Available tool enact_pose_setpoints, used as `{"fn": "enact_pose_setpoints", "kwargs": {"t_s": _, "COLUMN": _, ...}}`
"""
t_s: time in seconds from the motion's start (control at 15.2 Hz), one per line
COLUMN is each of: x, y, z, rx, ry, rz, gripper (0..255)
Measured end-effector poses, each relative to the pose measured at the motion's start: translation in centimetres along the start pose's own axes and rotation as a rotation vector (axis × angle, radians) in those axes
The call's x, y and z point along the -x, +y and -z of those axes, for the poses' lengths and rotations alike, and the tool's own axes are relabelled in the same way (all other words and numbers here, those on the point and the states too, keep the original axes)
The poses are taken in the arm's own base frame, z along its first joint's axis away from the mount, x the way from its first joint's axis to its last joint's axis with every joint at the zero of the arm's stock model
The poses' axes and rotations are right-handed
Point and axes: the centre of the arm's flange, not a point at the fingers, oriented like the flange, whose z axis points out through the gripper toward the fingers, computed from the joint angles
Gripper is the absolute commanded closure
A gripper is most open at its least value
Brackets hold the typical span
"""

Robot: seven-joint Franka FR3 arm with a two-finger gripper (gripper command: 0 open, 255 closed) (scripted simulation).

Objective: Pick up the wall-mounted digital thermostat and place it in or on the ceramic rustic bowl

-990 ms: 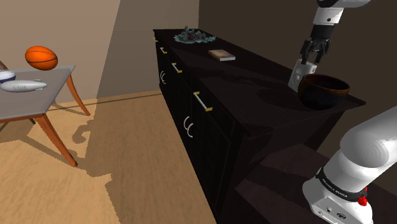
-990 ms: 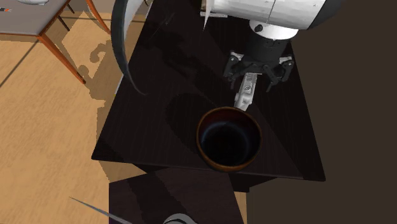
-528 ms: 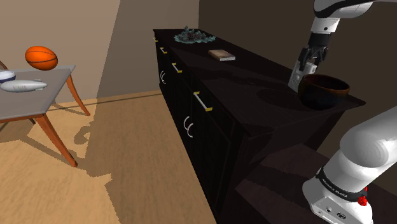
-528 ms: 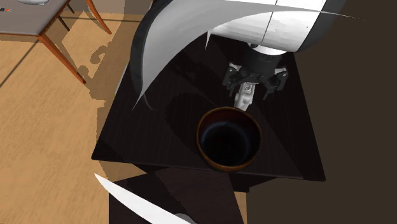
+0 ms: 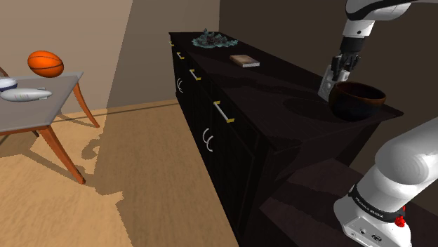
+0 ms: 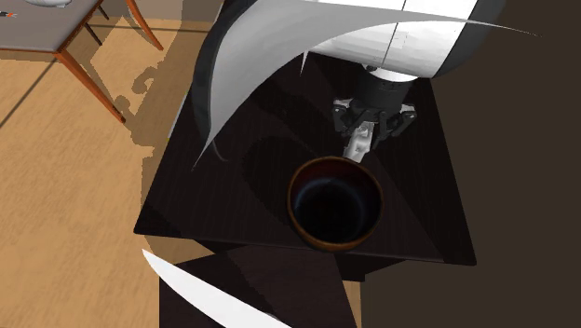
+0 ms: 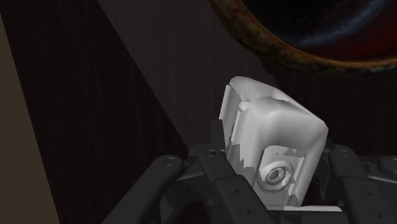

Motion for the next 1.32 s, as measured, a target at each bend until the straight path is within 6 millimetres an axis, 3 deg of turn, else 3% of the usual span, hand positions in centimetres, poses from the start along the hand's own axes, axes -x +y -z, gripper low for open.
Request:
{"fn": "enact_pose_setpoints", "kwargs": {"t_s": 0.59, "x": 0.0, "y": -0.1, "z": 0.2, "rx": 0.000, "ry": 0.000, "rz": 0.000, "gripper": 255}}
{"fn": "enact_pose_setpoints", "kwargs": {"t_s": 1.32, "x": 0.6, "y": -0.2, "z": 5.7, "rx": 0.000, "ry": 0.000, "rz": 0.000, "gripper": 255}}
